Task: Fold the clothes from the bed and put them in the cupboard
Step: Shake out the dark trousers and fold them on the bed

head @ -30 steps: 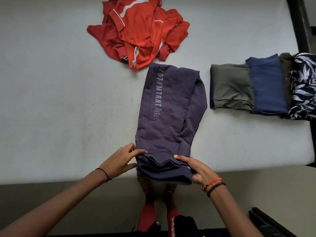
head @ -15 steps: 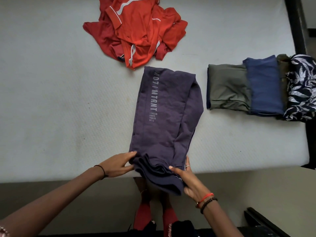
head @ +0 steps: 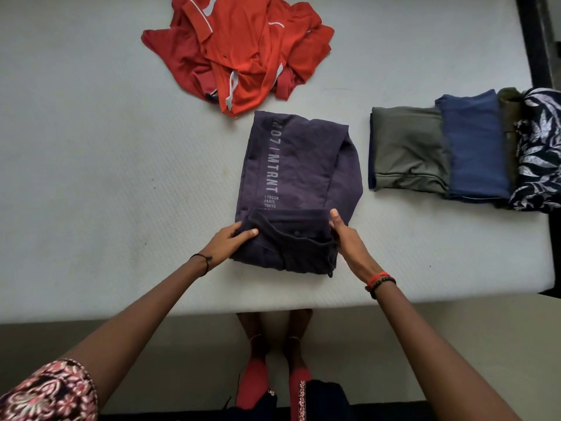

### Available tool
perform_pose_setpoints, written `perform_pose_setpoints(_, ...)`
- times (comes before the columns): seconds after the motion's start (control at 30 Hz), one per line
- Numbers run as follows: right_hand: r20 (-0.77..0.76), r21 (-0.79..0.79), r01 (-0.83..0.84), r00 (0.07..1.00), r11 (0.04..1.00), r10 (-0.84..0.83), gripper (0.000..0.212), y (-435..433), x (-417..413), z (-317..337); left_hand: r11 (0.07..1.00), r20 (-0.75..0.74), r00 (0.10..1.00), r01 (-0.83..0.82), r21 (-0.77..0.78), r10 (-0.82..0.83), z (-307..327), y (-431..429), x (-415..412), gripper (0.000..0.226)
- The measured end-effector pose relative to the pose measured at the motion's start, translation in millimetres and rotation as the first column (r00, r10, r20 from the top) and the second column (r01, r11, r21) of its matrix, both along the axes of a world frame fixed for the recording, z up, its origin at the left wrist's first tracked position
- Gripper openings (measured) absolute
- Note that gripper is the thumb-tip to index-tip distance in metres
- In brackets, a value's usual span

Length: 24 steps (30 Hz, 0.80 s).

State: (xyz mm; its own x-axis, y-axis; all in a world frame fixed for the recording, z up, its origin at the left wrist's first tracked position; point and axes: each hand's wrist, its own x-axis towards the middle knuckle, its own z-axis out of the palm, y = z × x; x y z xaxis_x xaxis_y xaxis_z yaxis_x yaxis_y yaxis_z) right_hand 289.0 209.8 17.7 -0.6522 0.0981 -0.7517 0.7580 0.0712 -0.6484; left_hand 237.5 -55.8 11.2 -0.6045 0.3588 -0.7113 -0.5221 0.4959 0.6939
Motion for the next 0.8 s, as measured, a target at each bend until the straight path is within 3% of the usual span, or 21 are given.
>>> perform_pose_setpoints(0.03,-0.001,-0.139,0.026,1.0,0.99,-0.027,0.075,0.5,-0.9,-1.7,1.0,0.037,0.999,-0.027,0.015,0.026,0.1,1.7,-2.3,0.014)
perform_pose_setpoints(0.1,-0.058,-0.24,-0.04,0.998,0.97,0.027,0.062,-1.4,0.9,-8.2,0.998,0.106,0.993,-0.058,0.016,0.056,-3.1,1.6,-6.3,0.019)
perform_pose_setpoints(0.27,-0.047,-0.152,-0.077,0.996,0.985,0.07,0.061,-9.9,0.0,-18.7,0.992,0.18,0.982,-0.08,0.099,0.062,-8.2,-1.1,-9.1,0.037)
perform_pose_setpoints(0.37,-0.075,-0.049,0.015,0.997,0.999,-0.018,0.031,-11.9,-1.1,-24.5,0.975,0.174,0.978,-0.142,0.173,0.112,-10.7,1.9,-10.5,0.035)
perform_pose_setpoints(0.43,-0.065,0.088,0.103,0.993,0.991,-0.098,0.025,-15.3,-1.3,-30.2,0.985,0.076,0.985,-0.16,0.062,0.155,-16.2,8.8,-12.6,0.034)
perform_pose_setpoints(0.57,-0.013,0.255,0.189,0.981,0.948,-0.192,0.043,-29.6,-2.9,-35.4,0.97,-0.144,0.987,-0.104,-0.22,0.073,-22.7,25.6,-14.5,0.038)
perform_pose_setpoints(0.7,-0.026,0.102,0.25,0.968,0.963,-0.249,0.049,-31.8,4.2,-27.5,0.904,-0.311,0.944,-0.039,-0.426,-0.106,-21.2,25.2,-11.1,0.048)
perform_pose_setpoints(0.8,-0.092,0.169,0.162,0.985,0.972,-0.148,0.046,-20.7,7.1,-27.5,0.891,-0.354,0.921,-0.015,-0.453,-0.165,-23.0,24.9,-10.2,0.045)
